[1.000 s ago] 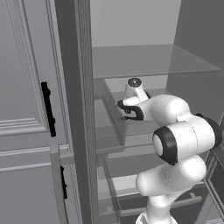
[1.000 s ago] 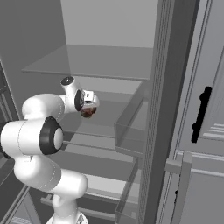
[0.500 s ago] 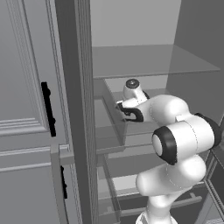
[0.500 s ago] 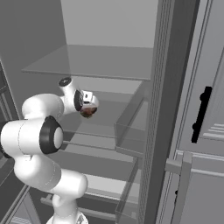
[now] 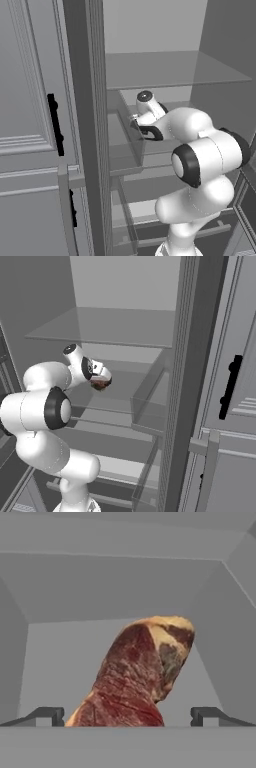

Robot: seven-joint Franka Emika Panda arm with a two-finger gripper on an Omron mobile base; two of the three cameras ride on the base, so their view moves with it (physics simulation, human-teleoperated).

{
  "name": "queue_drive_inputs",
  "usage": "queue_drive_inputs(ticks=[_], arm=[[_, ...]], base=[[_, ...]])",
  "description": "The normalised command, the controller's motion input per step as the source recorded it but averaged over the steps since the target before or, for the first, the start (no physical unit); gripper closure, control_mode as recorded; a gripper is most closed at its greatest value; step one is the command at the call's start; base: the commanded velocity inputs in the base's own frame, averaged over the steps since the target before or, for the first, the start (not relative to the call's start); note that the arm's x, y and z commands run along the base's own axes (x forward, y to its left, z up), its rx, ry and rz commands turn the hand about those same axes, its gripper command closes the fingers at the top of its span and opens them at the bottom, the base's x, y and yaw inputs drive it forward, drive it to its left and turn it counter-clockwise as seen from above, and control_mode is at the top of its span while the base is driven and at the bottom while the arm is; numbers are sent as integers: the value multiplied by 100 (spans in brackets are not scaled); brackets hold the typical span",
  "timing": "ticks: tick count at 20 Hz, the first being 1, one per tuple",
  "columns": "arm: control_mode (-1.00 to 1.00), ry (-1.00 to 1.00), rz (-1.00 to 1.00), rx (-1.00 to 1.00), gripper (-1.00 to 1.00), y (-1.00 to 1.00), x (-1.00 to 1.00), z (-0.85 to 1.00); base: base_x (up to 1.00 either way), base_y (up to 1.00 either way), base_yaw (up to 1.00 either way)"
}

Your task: Place one cucumber and one steak in each tupperware on the nearby counter, to pack two identical lunches.

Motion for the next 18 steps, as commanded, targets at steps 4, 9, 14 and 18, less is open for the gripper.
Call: queue_drive_inputs(ticks=[4,9,14,18], arm=[[-100,0,-10,2,-100,-23,-16,-7],[-100,0,-6,1,-100,-12,-26,-72],[-100,-4,-4,1,-100,-9,-20,-92],[-100,0,-1,3,-100,-1,-10,-44]], base=[[0,0,0],[0,0,0],[0,0,0],[0,0,0]])
